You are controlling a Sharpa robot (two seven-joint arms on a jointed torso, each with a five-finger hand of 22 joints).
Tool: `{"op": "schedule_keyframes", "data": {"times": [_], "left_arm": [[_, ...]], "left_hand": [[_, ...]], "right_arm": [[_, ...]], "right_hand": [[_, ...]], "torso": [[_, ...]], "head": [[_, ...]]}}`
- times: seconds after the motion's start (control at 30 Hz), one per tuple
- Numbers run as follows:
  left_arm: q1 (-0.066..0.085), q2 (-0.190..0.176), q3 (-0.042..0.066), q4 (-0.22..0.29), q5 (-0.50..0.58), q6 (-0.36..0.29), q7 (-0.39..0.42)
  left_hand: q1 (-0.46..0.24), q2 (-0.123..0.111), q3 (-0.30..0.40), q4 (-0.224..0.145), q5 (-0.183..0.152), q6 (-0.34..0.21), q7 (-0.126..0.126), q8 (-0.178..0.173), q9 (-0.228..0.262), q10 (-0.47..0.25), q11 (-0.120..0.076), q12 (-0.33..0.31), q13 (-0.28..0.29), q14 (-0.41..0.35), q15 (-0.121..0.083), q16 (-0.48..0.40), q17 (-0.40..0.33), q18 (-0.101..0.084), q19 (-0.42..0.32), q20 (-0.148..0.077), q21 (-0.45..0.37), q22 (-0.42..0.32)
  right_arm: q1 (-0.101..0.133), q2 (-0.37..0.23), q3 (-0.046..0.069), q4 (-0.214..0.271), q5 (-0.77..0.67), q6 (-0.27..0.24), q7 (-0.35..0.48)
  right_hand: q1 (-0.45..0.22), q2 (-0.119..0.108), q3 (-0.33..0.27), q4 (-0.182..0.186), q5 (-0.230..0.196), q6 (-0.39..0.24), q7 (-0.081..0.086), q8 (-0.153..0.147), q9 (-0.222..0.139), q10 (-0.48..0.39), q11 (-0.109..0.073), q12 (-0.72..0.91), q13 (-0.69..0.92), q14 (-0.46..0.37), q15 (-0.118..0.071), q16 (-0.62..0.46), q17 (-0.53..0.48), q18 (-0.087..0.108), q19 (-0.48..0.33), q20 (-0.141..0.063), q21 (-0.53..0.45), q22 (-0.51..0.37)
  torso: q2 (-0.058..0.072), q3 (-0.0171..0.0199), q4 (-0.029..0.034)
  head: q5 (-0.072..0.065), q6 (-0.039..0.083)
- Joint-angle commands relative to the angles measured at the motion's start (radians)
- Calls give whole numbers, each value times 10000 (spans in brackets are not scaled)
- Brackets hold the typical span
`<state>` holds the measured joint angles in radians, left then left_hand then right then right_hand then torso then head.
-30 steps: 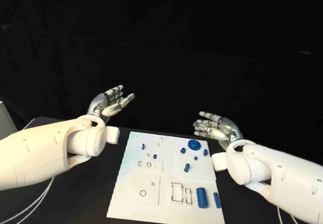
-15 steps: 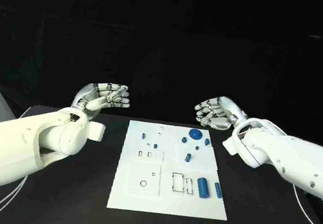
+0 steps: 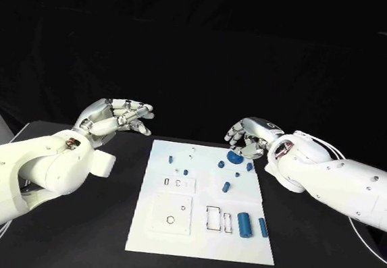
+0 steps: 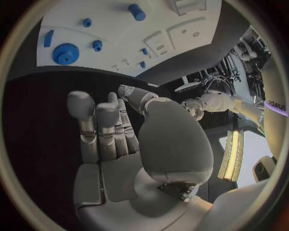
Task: Assemble the parts on the task board
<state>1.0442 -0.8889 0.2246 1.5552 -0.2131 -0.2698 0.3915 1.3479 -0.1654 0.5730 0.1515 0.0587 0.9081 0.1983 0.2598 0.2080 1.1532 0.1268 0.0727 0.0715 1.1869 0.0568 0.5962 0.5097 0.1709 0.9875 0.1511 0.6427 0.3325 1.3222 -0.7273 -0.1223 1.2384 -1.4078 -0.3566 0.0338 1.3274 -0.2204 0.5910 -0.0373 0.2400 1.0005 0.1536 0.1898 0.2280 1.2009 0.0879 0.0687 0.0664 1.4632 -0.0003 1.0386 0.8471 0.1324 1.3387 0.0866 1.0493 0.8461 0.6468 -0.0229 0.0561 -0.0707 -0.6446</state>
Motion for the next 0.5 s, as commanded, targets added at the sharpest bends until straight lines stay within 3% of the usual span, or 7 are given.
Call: {"op": "schedule_keyframes", "data": {"times": [0.03, 0.3, 0.5], "left_arm": [[-5, -90, 77, 259, -88, 482, -17], [-8, -234, 196, 604, -63, 535, -34], [-8, -305, 251, 745, -59, 572, -58]], "left_hand": [[-108, 5, 89, -24, -3, 67, -23, 4, 48, 99, 8, -62, 10, -55, -31, 351, 261, 86, -131, -5, 328, 209], [-213, -18, 140, -65, -7, 53, -29, -16, 121, 96, 2, -71, 8, -105, -44, 790, 553, 93, -267, -14, 774, 495], [-248, -28, 145, -67, -9, 33, -21, -30, 138, 76, 8, -76, 6, -106, -44, 905, 622, 94, -295, -14, 892, 568]], "right_arm": [[6, 150, 1, -185, -1558, 619, -754], [-67, 385, -11, -524, -1980, 845, -1030], [-143, 506, -19, -705, -2094, 1026, -1112]], "right_hand": [[-100, -404, 196, 147, -127, 75, -14, -121, 141, -365, 23, -87, -6, 393, -21, 2150, 2010, -361, 716, 52, 1545, 1842], [-103, -530, 68, 189, -140, -138, -31, -223, 174, -777, 48, -86, 11, 356, 11, 2477, 2281, -338, 727, 94, 1517, 1795], [-89, -546, -54, 208, -154, -196, -39, -249, 192, -961, 58, -83, 18, 332, 22, 2554, 2319, -317, 707, 106, 1447, 1701]], "torso": [[235, -23, 137], [425, -26, 271], [509, -29, 316]], "head": [[-113, 46], [-241, 77], [-299, 100]]}}
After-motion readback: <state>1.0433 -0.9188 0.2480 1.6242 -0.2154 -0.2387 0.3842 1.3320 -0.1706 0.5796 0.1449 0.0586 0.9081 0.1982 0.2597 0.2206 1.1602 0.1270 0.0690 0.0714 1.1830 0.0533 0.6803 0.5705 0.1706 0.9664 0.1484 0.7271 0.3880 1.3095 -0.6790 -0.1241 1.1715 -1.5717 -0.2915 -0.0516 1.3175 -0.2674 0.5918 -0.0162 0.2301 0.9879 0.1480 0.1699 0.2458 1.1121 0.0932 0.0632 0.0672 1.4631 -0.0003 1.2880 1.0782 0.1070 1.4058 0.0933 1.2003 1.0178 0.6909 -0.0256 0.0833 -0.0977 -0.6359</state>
